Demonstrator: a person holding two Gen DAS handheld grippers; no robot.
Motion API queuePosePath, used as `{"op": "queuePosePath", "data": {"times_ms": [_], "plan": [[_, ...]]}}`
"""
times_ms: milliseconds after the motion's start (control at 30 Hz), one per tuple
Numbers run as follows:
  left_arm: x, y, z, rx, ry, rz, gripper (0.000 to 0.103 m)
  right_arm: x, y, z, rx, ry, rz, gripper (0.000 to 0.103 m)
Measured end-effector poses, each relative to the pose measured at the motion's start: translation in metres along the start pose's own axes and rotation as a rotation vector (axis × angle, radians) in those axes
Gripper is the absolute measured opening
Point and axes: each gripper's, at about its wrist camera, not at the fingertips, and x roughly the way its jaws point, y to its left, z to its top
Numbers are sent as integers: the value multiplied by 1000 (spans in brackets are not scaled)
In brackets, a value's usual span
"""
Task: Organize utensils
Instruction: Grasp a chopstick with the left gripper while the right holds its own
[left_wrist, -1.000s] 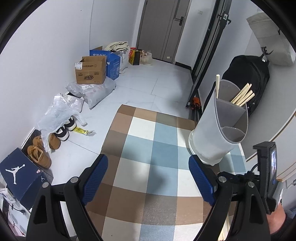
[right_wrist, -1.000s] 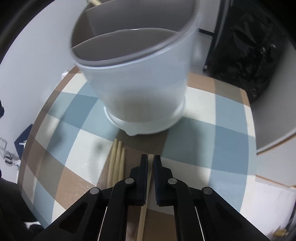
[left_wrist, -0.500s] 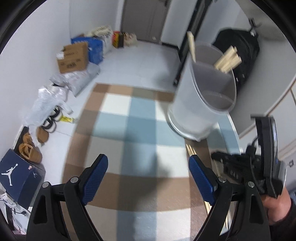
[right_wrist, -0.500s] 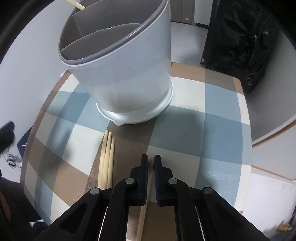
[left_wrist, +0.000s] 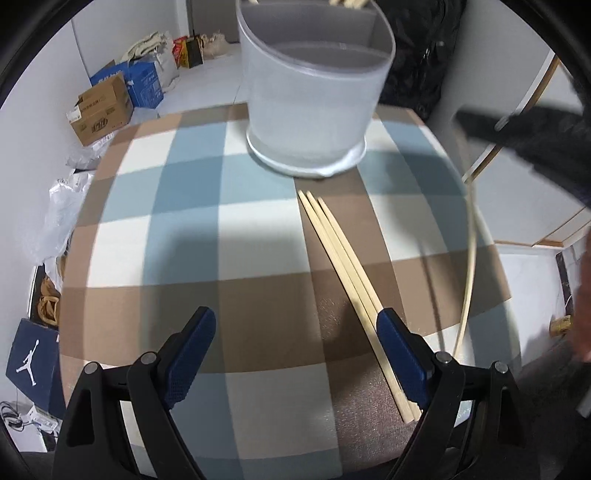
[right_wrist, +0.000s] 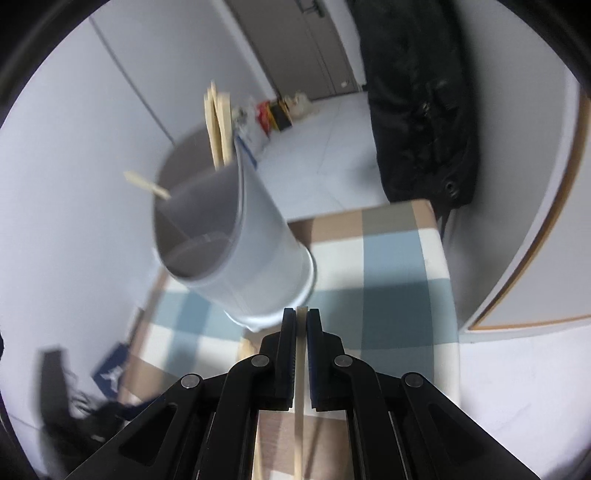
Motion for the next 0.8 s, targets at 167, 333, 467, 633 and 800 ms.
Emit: {"op": "queuePosePath", "data": {"times_ms": [167,333,467,633,800], "plan": [[8,-4,-5,-17,49,26,86,-14,8,3,6,-55,34,5],[10,0,-6,-49,79,36,86,-22,3,2,22,-58,52,5],[12,2,-3,-74,101,37,86,-25,1,3,28,-76,70,5],[20,-3,7,-68,129,59,86,-27,3,5,41,-88,90,5],[26,-6,15,-78,163,95,86,-29,2,6,44,-99,95,5]]}}
